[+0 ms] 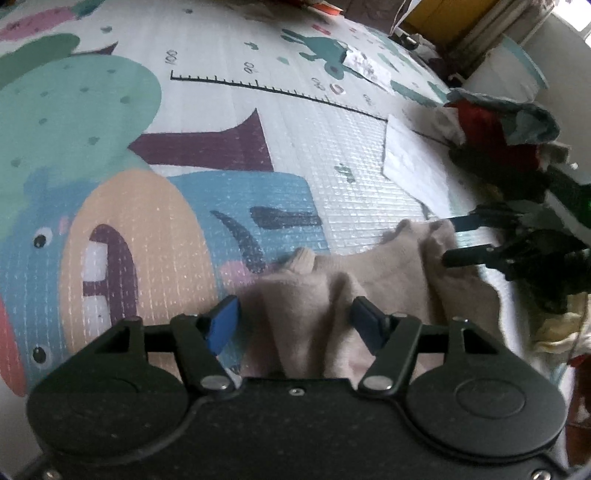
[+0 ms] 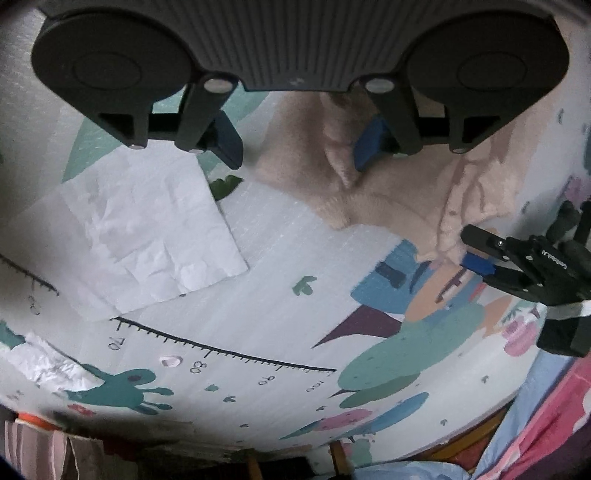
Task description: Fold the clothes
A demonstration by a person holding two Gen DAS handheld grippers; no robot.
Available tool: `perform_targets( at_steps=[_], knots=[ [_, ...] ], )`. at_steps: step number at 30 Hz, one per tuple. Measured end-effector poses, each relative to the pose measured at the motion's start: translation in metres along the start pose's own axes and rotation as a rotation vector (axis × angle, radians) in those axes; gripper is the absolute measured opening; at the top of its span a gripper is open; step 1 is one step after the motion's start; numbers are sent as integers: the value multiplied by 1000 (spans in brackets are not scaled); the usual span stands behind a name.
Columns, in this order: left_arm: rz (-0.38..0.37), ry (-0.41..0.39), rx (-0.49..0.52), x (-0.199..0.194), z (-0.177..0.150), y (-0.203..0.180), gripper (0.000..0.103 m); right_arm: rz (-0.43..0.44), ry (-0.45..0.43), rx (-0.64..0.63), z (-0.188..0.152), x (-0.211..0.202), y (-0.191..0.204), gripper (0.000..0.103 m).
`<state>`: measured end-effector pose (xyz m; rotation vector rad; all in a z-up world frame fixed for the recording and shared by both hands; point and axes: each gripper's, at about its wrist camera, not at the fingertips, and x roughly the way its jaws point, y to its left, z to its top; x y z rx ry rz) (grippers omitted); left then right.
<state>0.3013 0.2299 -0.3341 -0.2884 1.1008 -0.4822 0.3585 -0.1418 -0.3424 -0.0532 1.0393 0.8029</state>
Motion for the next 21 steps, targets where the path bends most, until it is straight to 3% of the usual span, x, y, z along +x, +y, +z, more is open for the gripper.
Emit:
perform_targets(
  at_steps=[10,12,13,14,15,21],
  knots=[
    [-20,11,-21,6,9,2,66,57,4,51,4,6,-4,69],
    [-13,20,-13,10,11,-1,65,68,-1,80,5,6,-7,66],
    [-6,22,-3,11,11,-2,62,71,-8,88,5,6,-7,59],
    [-5,23,5,12,12,-3,56,73,-16,94,5,6,-7,42],
    [-5,23,13,12,12,-4,40,64,-20,87,5,7,-5,39],
    [-7,-30,96,-2,6,-15,19,35,-53,-49,6,-5,14,24]
  ],
)
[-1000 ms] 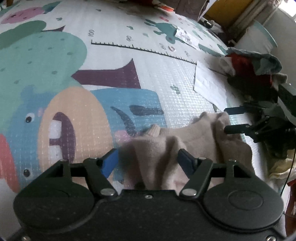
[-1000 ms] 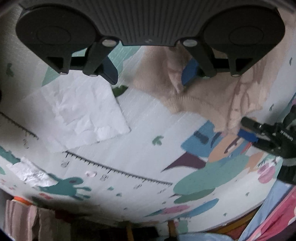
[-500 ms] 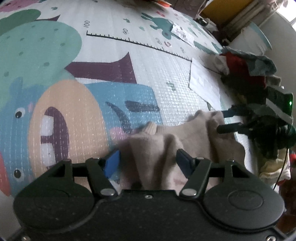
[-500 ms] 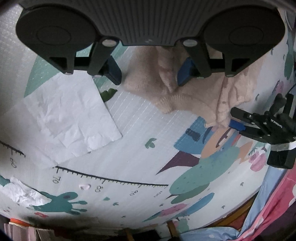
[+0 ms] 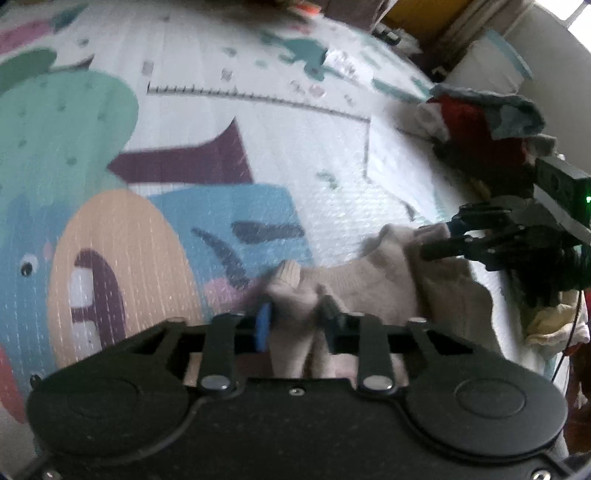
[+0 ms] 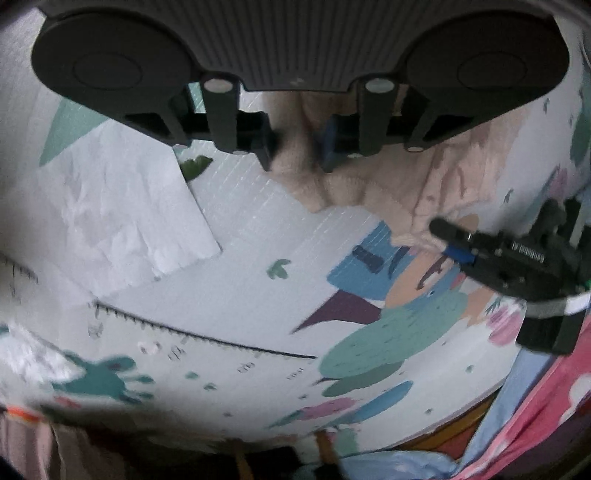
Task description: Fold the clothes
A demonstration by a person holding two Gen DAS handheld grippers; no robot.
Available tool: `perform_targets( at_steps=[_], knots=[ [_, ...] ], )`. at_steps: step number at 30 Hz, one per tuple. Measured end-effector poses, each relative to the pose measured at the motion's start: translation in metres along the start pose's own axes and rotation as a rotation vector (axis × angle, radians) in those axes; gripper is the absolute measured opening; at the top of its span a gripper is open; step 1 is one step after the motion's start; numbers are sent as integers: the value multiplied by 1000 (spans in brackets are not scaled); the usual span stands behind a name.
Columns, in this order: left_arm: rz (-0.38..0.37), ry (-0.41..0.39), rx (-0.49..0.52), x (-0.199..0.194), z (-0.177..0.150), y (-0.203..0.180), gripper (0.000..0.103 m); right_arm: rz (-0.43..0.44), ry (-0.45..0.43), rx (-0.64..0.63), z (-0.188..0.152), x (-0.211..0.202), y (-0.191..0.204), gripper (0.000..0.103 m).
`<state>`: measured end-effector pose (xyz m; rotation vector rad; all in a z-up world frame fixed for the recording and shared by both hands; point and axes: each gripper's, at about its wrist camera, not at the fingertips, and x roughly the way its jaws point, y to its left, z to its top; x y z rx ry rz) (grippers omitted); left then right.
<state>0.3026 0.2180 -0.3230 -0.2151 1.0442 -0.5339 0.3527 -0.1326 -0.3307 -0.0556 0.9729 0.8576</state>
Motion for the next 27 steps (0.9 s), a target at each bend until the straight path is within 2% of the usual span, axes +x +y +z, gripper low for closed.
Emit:
perform_targets(
  at_steps=[4,8,14,18,21,25,27],
  knots=[
    [-16,-37,85,-14,-3,-15,16,8,-33,-80,4,-24,13,22],
    [6,-55,155,-28,-3,-29,15,-15,-64,-145,7,-44,32,22],
    [-55,-100,312,-69,-16,-74,14,-30,-116,-305,-4,-91,74,21],
    [-110,-89,417,-100,-38,-107,14,5,-88,-411,-21,-135,107,20],
    [-123,-68,499,-119,-61,-132,14,25,-65,-489,-41,-166,138,20],
    [-152,-22,588,-144,-98,-159,13,42,-26,-619,-80,-196,179,19],
    [-156,8,652,-152,-121,-175,13,54,-11,-645,-98,-205,194,19]
  ],
)
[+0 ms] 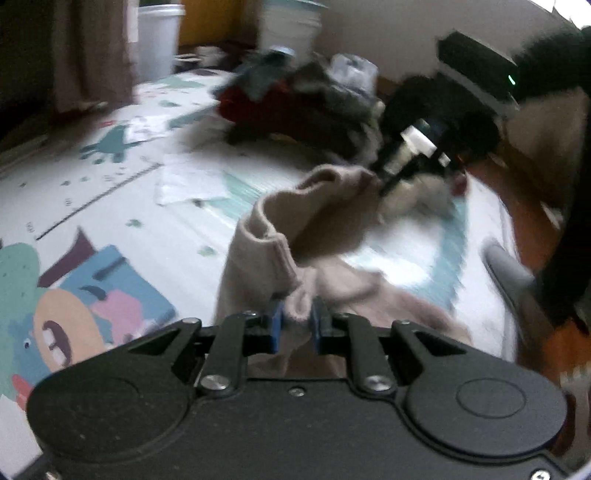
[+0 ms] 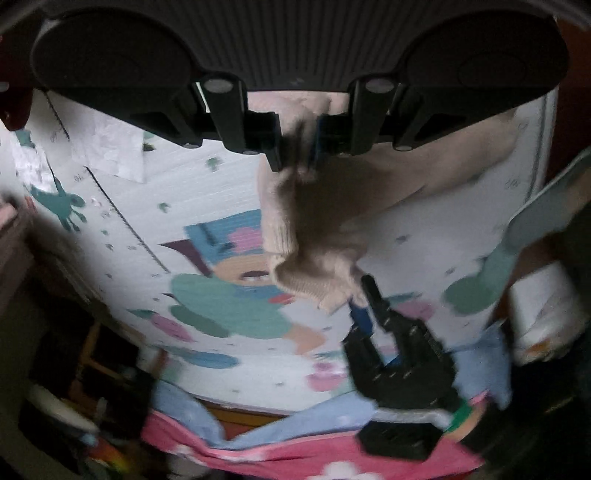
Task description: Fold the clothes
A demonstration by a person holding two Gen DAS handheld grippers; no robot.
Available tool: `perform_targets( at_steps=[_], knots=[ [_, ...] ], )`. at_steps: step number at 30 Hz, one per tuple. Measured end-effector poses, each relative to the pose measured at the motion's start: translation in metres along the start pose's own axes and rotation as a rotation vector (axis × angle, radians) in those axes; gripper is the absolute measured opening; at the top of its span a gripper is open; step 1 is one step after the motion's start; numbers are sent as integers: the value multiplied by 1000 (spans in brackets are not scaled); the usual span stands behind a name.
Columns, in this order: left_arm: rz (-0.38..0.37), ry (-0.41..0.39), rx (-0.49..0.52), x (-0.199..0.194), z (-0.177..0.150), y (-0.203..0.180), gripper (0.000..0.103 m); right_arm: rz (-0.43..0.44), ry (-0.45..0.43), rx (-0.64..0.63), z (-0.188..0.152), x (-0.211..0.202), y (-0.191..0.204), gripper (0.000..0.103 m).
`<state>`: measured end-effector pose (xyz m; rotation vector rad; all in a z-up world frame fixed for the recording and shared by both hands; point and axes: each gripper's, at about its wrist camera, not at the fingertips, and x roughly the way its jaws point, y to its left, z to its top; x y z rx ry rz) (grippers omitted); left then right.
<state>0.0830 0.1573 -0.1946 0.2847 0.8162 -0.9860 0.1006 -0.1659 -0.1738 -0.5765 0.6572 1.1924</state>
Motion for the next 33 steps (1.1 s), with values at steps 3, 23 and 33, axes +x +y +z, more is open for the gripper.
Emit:
perform_targets(
  at_steps=[3,23,33],
  knots=[
    [-29,39,73,-2,-15,-40,13,23,7,-60,-10,-10,37,18],
    [-167,315,722,65,-123,-179,13,242,286,-426,-121,16,188,8],
    [-143,208,327,35,-68,-112,39,182,154,-283,-76,-5,146,46]
  ],
)
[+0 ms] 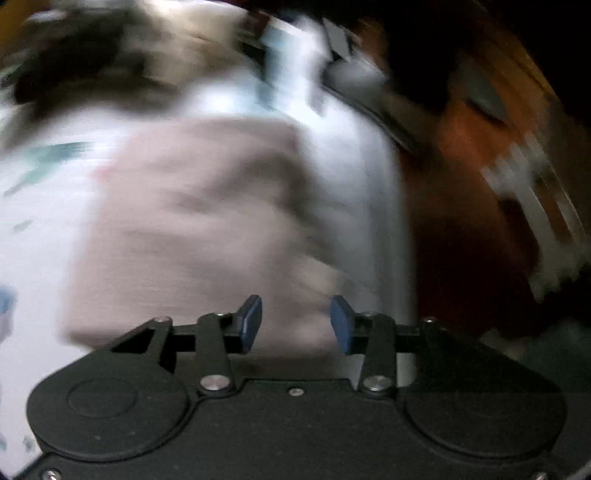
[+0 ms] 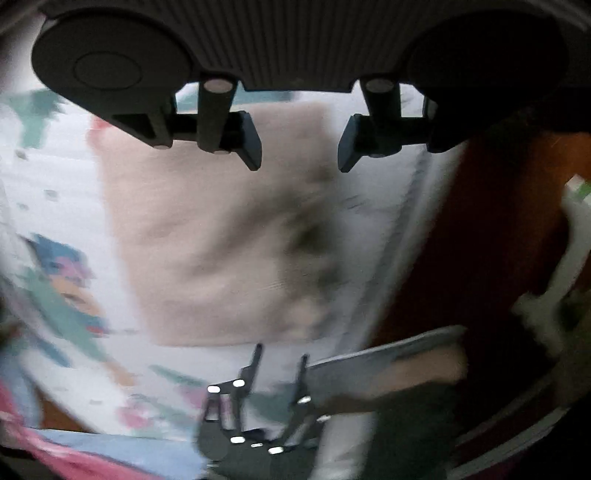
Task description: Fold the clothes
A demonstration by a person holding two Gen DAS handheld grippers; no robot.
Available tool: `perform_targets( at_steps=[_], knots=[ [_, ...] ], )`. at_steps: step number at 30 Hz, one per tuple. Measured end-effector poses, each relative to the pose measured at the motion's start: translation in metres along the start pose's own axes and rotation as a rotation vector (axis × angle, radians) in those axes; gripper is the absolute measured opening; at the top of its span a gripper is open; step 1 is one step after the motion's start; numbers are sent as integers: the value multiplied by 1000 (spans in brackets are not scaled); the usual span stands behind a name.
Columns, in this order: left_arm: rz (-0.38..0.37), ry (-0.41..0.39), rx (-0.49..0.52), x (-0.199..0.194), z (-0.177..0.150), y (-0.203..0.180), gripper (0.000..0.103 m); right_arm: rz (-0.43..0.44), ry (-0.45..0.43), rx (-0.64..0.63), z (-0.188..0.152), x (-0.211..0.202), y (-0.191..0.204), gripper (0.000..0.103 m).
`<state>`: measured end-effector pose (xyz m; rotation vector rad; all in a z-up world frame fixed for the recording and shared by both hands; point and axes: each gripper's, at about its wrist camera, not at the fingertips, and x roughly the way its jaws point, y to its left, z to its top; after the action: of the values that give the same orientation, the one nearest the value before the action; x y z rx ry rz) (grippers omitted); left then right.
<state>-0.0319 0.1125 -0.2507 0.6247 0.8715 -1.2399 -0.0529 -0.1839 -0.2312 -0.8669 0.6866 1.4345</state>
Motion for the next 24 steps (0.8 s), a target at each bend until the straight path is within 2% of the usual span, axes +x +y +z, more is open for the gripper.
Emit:
perform_targets(
  at_steps=[3,5,7,9,10,12,14,16,18,20,22,24],
  knots=[
    [171,-119,-137,-16,9,38,38,-115,-64,178,17,1,-42,45],
    [225,-139,-124,-14,14,49,38,-149,-108,247,27,4,-62,45],
    [235,-134,-98,0,14,54,38,-170,-135,253,38,13,-71,45],
    [246,-62,-97,28,3,57,38,-162,-125,270,42,32,-77,44],
    [246,-13,-109,44,-5,58,38,-148,-84,304,38,48,-81,44],
    [241,-65,-133,61,-24,60,39,-105,69,323,18,90,-81,45],
    [224,-83,-174,57,-26,65,40,-141,5,208,3,94,-64,46],
    [215,-73,-189,47,-22,67,40,-135,12,235,6,90,-65,46],
    [207,-62,-205,37,-17,69,40,-161,-29,249,9,74,-65,45],
    [221,-96,-215,20,-16,71,40,-201,-75,265,13,58,-67,45],
    [252,-90,-195,11,-19,70,37,-226,-101,285,19,55,-73,45],
    [251,-53,-175,18,-24,65,35,-210,-114,265,28,65,-75,42]
  ],
)
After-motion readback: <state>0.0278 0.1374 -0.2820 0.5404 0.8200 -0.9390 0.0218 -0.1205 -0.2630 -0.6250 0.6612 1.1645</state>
